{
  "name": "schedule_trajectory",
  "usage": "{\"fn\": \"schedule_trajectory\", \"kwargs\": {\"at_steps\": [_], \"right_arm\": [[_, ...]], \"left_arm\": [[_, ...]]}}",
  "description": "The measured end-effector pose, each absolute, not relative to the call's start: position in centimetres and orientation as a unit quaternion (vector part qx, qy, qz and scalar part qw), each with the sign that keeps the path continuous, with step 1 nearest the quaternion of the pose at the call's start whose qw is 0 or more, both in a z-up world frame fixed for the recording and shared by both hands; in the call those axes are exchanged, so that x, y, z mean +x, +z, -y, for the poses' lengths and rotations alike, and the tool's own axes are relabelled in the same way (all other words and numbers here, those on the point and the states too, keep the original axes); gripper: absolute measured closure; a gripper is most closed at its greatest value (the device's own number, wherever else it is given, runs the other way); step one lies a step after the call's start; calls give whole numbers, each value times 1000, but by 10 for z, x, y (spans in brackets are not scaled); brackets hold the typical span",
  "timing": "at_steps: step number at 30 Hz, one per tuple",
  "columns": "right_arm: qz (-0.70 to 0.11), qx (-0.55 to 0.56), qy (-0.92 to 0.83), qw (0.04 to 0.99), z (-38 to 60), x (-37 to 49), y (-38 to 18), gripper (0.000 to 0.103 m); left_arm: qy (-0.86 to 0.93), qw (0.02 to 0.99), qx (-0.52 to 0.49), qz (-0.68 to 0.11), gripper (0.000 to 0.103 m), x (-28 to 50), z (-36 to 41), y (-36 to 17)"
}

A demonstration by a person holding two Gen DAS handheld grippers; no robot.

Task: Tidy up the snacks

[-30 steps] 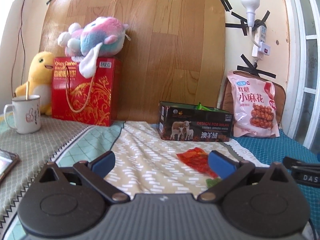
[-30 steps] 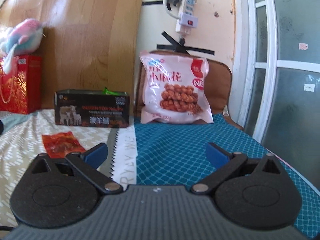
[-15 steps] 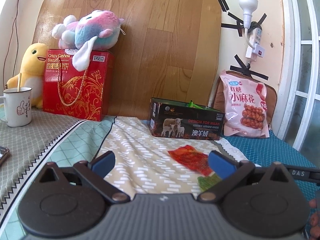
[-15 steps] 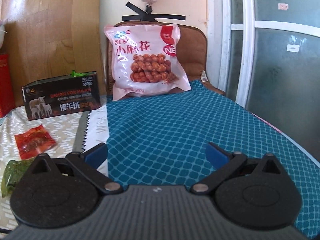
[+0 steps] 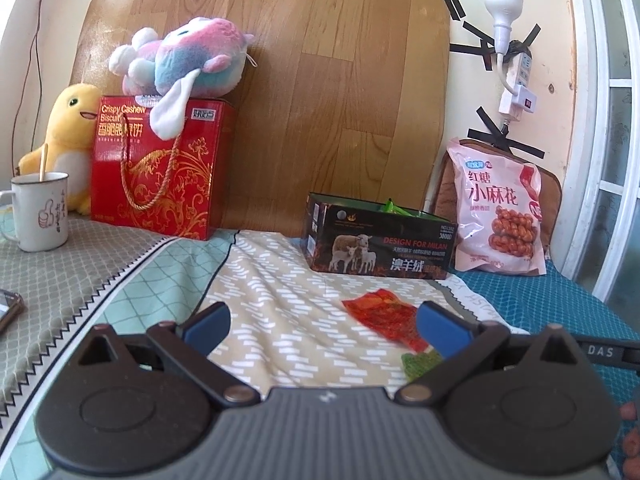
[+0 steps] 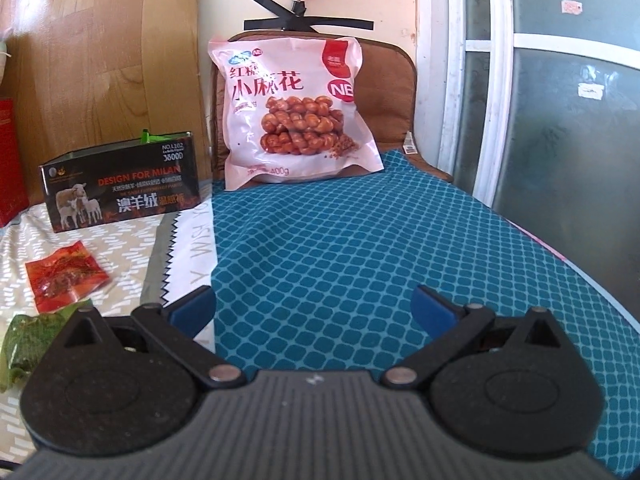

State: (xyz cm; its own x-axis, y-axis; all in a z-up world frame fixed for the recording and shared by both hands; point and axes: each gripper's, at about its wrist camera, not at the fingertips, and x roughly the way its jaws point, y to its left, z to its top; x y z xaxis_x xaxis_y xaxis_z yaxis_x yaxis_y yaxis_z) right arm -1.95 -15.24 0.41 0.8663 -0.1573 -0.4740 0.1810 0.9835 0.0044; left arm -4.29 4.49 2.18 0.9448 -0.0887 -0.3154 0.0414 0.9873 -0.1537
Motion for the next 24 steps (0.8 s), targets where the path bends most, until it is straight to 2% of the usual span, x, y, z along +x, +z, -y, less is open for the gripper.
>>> {"fn": "schedule_trajectory", "kwargs": {"at_steps": [12, 24], "right_arm": [[-231, 34, -10, 972, 148, -23, 7, 0], [-180, -8, 50, 982, 127, -40, 15, 0]], "left_arm": [[-2, 987, -48, -154, 0, -44, -39, 23], [13, 988, -32, -153, 0, -43, -35, 23]]}}
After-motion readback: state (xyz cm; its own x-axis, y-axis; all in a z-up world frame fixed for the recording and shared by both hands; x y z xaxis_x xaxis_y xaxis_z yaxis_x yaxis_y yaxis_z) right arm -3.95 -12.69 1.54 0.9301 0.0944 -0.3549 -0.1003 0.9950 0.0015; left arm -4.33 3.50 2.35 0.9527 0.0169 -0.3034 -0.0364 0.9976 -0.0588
